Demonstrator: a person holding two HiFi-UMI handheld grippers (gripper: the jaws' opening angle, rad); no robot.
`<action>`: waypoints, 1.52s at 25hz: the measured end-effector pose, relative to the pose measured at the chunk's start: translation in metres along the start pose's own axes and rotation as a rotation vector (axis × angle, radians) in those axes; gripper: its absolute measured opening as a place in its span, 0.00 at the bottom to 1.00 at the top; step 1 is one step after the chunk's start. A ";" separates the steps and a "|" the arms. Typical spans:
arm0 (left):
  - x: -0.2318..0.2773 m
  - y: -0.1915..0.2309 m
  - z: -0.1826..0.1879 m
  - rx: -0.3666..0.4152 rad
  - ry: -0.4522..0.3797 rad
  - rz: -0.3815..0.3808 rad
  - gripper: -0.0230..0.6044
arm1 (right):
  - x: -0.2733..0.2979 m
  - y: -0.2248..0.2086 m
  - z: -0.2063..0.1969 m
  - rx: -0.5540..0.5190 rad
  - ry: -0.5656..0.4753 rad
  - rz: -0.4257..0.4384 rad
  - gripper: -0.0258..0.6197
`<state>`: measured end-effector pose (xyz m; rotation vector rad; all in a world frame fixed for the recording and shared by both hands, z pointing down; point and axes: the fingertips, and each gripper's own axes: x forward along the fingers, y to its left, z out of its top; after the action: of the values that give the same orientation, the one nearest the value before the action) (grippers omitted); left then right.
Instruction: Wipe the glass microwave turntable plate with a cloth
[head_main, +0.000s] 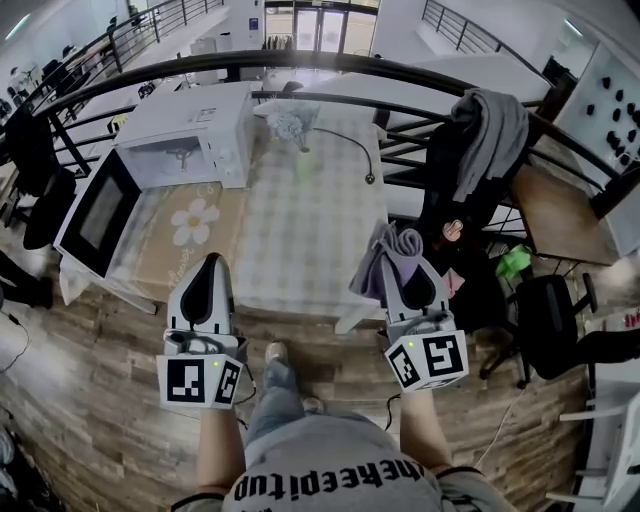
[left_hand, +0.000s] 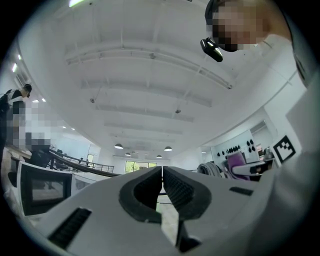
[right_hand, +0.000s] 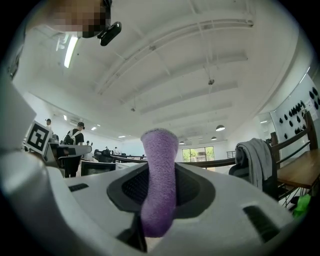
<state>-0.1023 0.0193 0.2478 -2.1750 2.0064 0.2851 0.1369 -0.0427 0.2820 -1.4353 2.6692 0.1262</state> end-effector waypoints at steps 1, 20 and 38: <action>0.007 0.002 -0.002 -0.001 0.000 -0.002 0.05 | 0.006 -0.002 -0.001 -0.001 0.002 -0.001 0.21; 0.156 0.067 -0.040 -0.026 0.011 -0.105 0.05 | 0.150 -0.025 -0.028 0.000 0.042 -0.068 0.21; 0.242 0.107 -0.103 -0.063 0.085 -0.217 0.05 | 0.232 -0.034 -0.148 0.146 0.294 -0.166 0.21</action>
<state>-0.1880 -0.2490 0.2870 -2.4569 1.8023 0.2321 0.0301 -0.2720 0.3964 -1.7358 2.6907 -0.3102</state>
